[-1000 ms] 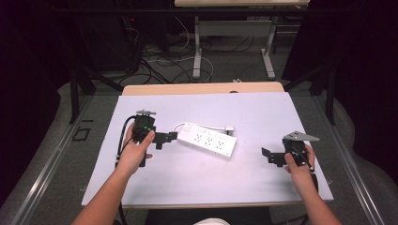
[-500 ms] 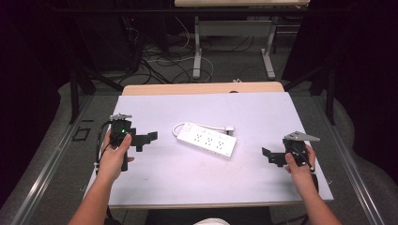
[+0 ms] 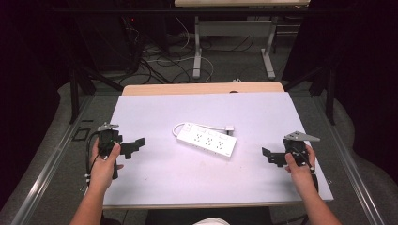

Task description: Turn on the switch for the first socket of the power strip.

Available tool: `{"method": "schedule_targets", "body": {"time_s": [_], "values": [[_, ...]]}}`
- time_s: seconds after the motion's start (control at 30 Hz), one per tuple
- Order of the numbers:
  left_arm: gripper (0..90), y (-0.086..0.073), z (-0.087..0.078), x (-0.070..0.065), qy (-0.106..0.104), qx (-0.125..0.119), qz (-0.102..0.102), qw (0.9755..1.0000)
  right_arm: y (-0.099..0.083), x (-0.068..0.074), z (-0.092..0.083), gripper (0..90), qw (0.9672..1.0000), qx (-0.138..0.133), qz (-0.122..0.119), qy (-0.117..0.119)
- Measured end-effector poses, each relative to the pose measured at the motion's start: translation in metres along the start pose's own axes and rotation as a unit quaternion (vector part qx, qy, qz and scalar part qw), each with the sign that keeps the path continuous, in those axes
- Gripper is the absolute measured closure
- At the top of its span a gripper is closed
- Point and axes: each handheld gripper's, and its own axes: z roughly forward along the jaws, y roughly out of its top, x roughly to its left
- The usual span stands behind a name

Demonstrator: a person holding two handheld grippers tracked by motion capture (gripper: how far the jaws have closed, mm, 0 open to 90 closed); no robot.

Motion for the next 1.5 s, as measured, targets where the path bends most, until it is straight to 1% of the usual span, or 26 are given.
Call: {"method": "schedule_targets", "body": {"time_s": [0.07, 0.13, 0.17, 0.27, 0.33, 0.4, 0.43, 0.57, 0.63, 0.67, 0.73, 0.77, 0.8, 0.83, 0.87, 1.0, 1.07, 1.13, 1.2, 1.23, 1.27, 1.3, 1.37, 1.43, 1.47, 1.5], "values": [[0.6, -0.004, 0.000, 0.005, 0.012, -0.004, 0.003, 0.9999, 0.000, 0.000, 0.000, 1.4, 1.0000, -0.001, -0.001, 0.000], [0.6, -0.009, 0.000, 0.010, 0.016, -0.005, 0.004, 0.9998, 0.000, -0.001, 0.000, 1.4, 1.0000, -0.001, -0.001, 0.000], [0.6, -0.010, 0.000, 0.012, 0.015, -0.003, -0.002, 0.9999, 0.000, -0.001, 0.000, 1.4, 1.0000, -0.001, -0.002, 0.000], [0.7, -0.016, 0.000, 0.019, 0.019, -0.007, -0.005, 0.9998, 0.000, -0.001, 0.000, 1.4, 1.0000, 0.001, 0.000, 0.000], [1.0, -0.019, -0.001, 0.024, 0.019, -0.001, -0.008, 0.9998, 0.000, -0.001, 0.001, 1.4, 1.0000, -0.002, -0.002, -0.003], [1.0, -0.024, 0.001, 0.028, 0.022, -0.010, -0.015, 0.9996, 0.000, -0.001, 0.001, 1.4, 1.0000, -0.002, -0.001, -0.004], [1.0, -0.025, 0.001, 0.031, 0.020, -0.007, -0.016, 0.9997, 0.000, -0.001, 0.001, 1.4, 1.0000, -0.003, -0.002, -0.004], [1.0, -0.030, 0.002, 0.038, 0.024, -0.016, -0.025, 0.9993, -0.001, -0.001, 0.001, 1.4, 1.0000, -0.002, -0.003, -0.005], [0.8, -0.032, 0.002, 0.042, 0.023, -0.013, -0.027, 0.9993, -0.001, -0.001, 0.001, 1.4, 1.0000, 0.000, -0.002, -0.003], [0.5, -0.033, 0.002, 0.043, 0.023, -0.017, -0.030, 0.9991, -0.001, -0.001, 0.001, 1.4, 1.0000, 0.000, -0.003, -0.003], [0.4, -0.034, 0.003, 0.045, 0.029, -0.011, -0.026, 0.9992, -0.001, -0.001, 0.001, 1.4, 1.0000, 0.000, -0.002, -0.004], [0.4, -0.036, 0.004, 0.047, 0.033, -0.016, -0.027, 0.9990, -0.001, -0.002, 0.000, 1.4, 1.0000, 0.002, -0.004, -0.002], [0.4, -0.037, 0.005, 0.049, 0.035, -0.014, -0.023, 0.9990, -0.001, -0.002, 0.000, 1.4, 1.0000, 0.002, -0.002, -0.002], [0.4, -0.038, 0.005, 0.049, 0.034, -0.010, -0.025, 0.9990, -0.001, -0.001, 0.000, 1.4, 1.0000, 0.001, 0.000, -0.001], [0.4, -0.039, 0.006, 0.050, 0.036, -0.014, -0.031, 0.9988, -0.001, -0.002, 0.000, 1.4, 1.0000, 0.000, -0.002, -0.001], [0.4, -0.044, 0.010, 0.056, 0.037, -0.012, -0.033, 0.9987, -0.001, -0.001, 0.000, 1.4, 1.0000, 0.000, 0.003, -0.002], [0.4, -0.047, 0.012, 0.059, 0.041, -0.005, -0.030, 0.9987, -0.001, -0.002, 0.000, 1.4, 1.0000, -0.001, 0.001, -0.002], [0.4, -0.049, 0.015, 0.060, 0.042, -0.004, -0.035, 0.9985, -0.001, -0.001, 0.000, 1.4, 1.0000, 0.001, 0.003, -0.004], [0.5, -0.050, 0.015, 0.063, 0.045, 0.000, -0.027, 0.9986, -0.001, -0.002, 0.000, 1.4, 1.0000, 0.000, 0.003, -0.002], [0.5, -0.051, 0.016, 0.062, 0.042, -0.003, -0.037, 0.9984, -0.001, -0.002, 0.000, 1.4, 1.0000, 0.001, 0.002, -0.003], [0.5, -0.051, 0.016, 0.062, 0.042, -0.003, -0.037, 0.9985, -0.001, -0.002, 0.000, 1.4, 1.0000, 0.000, 0.000, -0.002], [0.4, -0.051, 0.016, 0.063, 0.042, 0.005, -0.035, 0.9985, -0.001, -0.002, 0.000, 1.4, 1.0000, 0.000, 0.001, -0.001], [0.5, -0.052, 0.018, 0.063, 0.042, -0.004, -0.037, 0.9984, -0.001, -0.002, 0.001, 1.4, 1.0000, 0.001, 0.000, -0.001], [0.5, -0.053, 0.019, 0.064, 0.041, -0.001, -0.038, 0.9984, -0.002, -0.003, 0.001, 1.4, 1.0000, 0.002, 0.002, -0.002], [0.5, -0.053, 0.020, 0.065, 0.039, 0.001, -0.038, 0.9985, -0.002, -0.003, 0.001, 1.4, 1.0000, 0.002, 0.001, -0.002], [0.5, -0.053, 0.019, 0.065, 0.040, 0.010, -0.038, 0.9984, -0.002, -0.004, 0.002, 1.4, 1.0000, 0.002, 0.000, -0.002]]}}
